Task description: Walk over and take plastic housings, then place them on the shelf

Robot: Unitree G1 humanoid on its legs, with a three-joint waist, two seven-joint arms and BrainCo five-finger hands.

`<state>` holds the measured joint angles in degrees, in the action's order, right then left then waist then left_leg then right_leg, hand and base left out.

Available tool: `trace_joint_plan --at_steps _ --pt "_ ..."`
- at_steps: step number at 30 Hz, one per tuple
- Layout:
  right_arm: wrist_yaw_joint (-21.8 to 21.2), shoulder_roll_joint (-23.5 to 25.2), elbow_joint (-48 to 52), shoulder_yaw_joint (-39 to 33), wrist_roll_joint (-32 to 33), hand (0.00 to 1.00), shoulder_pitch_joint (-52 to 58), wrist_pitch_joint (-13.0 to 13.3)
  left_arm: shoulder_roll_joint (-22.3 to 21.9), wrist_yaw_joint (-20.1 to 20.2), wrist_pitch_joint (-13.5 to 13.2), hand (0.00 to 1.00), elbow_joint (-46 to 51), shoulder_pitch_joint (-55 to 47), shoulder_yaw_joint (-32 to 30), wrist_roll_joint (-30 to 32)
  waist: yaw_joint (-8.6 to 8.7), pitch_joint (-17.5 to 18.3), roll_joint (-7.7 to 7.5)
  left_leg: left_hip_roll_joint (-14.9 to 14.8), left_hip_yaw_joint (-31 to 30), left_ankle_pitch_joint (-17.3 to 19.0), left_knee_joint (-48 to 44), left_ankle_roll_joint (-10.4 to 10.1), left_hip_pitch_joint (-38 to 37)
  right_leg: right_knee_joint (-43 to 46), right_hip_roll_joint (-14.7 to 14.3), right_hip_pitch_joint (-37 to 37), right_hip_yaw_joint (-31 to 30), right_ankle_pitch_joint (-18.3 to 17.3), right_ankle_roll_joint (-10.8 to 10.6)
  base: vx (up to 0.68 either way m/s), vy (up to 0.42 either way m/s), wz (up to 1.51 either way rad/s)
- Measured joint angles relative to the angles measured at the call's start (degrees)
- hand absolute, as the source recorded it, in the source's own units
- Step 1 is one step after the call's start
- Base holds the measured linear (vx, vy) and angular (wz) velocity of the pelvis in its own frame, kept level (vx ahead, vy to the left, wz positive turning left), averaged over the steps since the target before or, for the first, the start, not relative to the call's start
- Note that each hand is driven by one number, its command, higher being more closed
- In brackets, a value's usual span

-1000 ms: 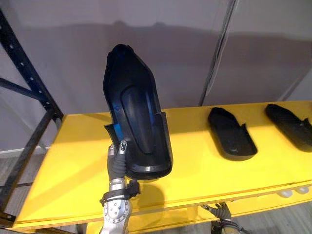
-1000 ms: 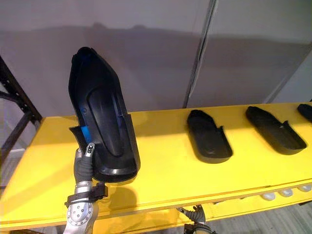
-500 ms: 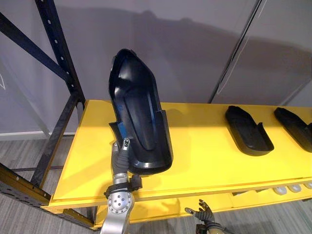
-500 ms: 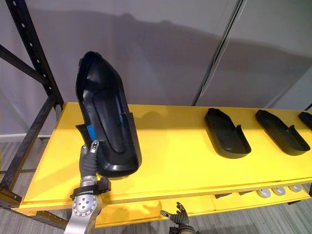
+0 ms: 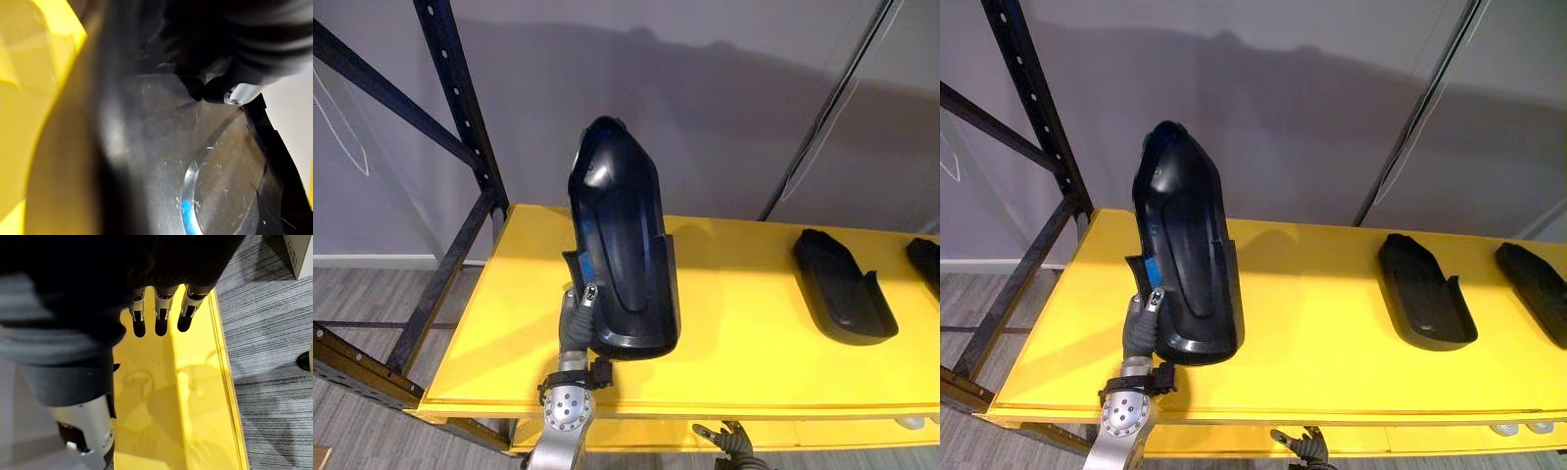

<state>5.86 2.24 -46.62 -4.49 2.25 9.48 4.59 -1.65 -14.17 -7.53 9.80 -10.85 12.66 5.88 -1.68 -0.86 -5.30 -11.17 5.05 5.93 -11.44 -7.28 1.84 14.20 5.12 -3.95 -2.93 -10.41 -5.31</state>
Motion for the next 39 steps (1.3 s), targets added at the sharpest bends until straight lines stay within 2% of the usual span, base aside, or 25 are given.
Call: trace_joint_plan --at_steps 2,4,8,10,12,13,17,18,19,21,23,24,29,33,39 --pt "-0.35 -0.02 -1.49 0.01 -0.05 0.00 -0.06 0.00 1.07 0.77 0.45 1.00 -3.19 1.93 -1.17 0.04 0.03 0.62 0.21 0.09 0.46 -1.52 1.93 0.18 -0.44 -1.55 0.00 -0.10 -0.17 1.61 0.28 -0.04 0.046 -0.09" --pt "-0.94 -0.01 -3.52 0.09 -0.12 0.00 -0.55 -0.03 2.60 0.91 2.02 1.00 -8.61 5.70 -2.86 0.06 0.26 0.85 0.39 0.25 1.47 -3.95 5.36 0.43 -1.92 -3.00 -0.01 -0.22 -0.52 3.13 0.41 -0.09 0.036 -0.11" --pt "-2.25 -0.70 -5.46 0.03 -0.58 0.00 -0.61 -0.10 5.48 0.70 5.75 1.00 -19.44 13.60 -8.25 -0.04 2.10 0.84 0.56 0.98 1.97 -8.01 11.00 0.19 -3.38 -5.83 0.33 -0.10 -1.04 3.61 0.53 -0.15 -0.002 -0.09" --pt "-2.87 -2.11 -6.77 0.03 -0.88 0.00 -0.50 -0.30 6.68 0.54 6.80 1.00 -23.91 16.20 -9.61 -0.06 2.87 0.37 1.26 1.08 2.01 -10.64 14.46 0.22 -4.67 -6.39 0.21 0.04 -0.96 3.61 0.54 -0.24 -0.023 -0.05" --pt "-3.08 -2.82 -6.94 -0.09 -0.96 0.00 -0.59 -0.50 6.98 0.43 7.11 1.00 -25.91 17.47 -10.40 0.01 3.01 0.09 1.80 1.12 2.20 -11.53 16.45 0.02 -5.43 -7.32 0.15 0.05 -0.90 3.54 0.55 -0.23 -0.014 -0.12" --pt "-3.24 -3.68 -6.83 -0.12 -0.93 0.00 -1.13 -0.74 6.99 0.33 7.38 1.00 -28.39 19.55 -11.44 -0.06 3.66 -0.57 2.50 1.14 2.19 -12.08 16.60 0.24 -5.08 -7.85 0.19 0.22 -0.94 3.55 0.45 -0.29 -0.006 -0.07" --pt "-3.74 -4.32 -6.60 -1.16 -1.03 0.00 -1.42 -0.84 6.90 0.16 9.27 1.00 -32.16 21.39 -12.37 0.07 5.20 -0.99 3.24 1.54 0.94 -11.34 16.75 -0.42 -4.67 -7.82 0.16 0.27 -1.10 2.86 -0.10 -0.30 0.018 0.13" --pt "-3.74 -3.88 -6.85 -1.19 -1.30 0.00 -1.02 -0.83 6.84 0.07 9.28 1.00 -32.71 21.53 -12.54 0.50 5.52 -0.56 1.59 2.82 1.03 -11.07 14.98 -0.02 -3.86 -8.77 1.74 0.66 -1.44 2.86 -0.04 -0.04 0.104 -0.03" --pt "-3.75 -4.57 -6.73 -1.30 -1.48 0.00 -0.55 -0.83 6.45 -0.17 9.31 1.00 -33.59 21.63 -13.11 1.08 5.25 -0.30 2.07 4.17 1.16 -9.02 11.43 1.36 -3.51 -9.79 1.82 0.52 -2.30 2.93 0.03 -0.03 0.143 -0.09" --pt "-3.72 -4.82 -6.53 -1.22 -1.71 0.00 -0.32 -0.83 7.01 -0.65 9.49 1.00 -34.35 22.16 -13.68 1.26 5.66 0.15 2.36 5.12 1.12 -8.75 14.68 1.47 -4.64 -11.11 1.66 0.26 -4.36 3.12 0.34 0.01 0.100 -0.11" --pt "-3.73 -4.53 -7.04 -1.15 -1.90 0.00 -0.37 -0.83 7.22 -1.56 9.51 1.00 -35.90 24.49 -14.69 1.24 5.75 0.06 1.01 6.14 1.00 -8.77 16.70 1.44 -5.13 -11.79 2.26 0.41 -5.08 3.32 0.61 -0.01 0.073 0.02" --pt "-3.74 -4.50 -7.23 -1.12 -2.21 0.00 -0.28 -0.87 7.27 -2.14 9.68 0.00 -36.17 24.80 -15.61 1.25 5.79 0.19 0.67 6.41 1.08 -8.77 16.71 1.44 -5.28 -11.80 2.29 0.38 -5.90 3.32 0.62 0.00 0.033 -0.04" --pt "-3.72 -5.38 -9.13 -1.22 -2.34 0.00 -0.17 -0.86 7.55 -4.79 9.63 0.00 -38.34 26.64 -16.62 1.15 6.47 0.56 0.74 6.75 0.24 -9.11 16.69 1.38 -5.49 -11.59 2.31 0.01 -5.96 4.58 1.45 0.04 -0.011 0.06" --pt "-3.69 -6.01 -10.84 -2.18 -2.43 0.00 -0.18 -0.89 7.53 -6.53 9.45 0.00 -38.76 28.43 -17.66 1.06 6.70 0.52 0.97 6.37 -0.22 -10.02 16.45 1.77 -5.70 -11.88 1.79 -0.61 -5.94 5.32 0.71 0.11 -0.034 0.03" --pt "-3.67 -6.03 -11.34 -2.12 -3.42 0.00 -1.25 -0.90 7.89 -6.88 9.40 0.00 -40.60 30.46 -18.51 1.04 7.29 -0.21 1.02 5.89 1.08 -9.88 16.45 1.63 -7.10 -12.51 1.38 -1.85 -5.97 5.44 0.88 0.05 -0.020 -0.07"
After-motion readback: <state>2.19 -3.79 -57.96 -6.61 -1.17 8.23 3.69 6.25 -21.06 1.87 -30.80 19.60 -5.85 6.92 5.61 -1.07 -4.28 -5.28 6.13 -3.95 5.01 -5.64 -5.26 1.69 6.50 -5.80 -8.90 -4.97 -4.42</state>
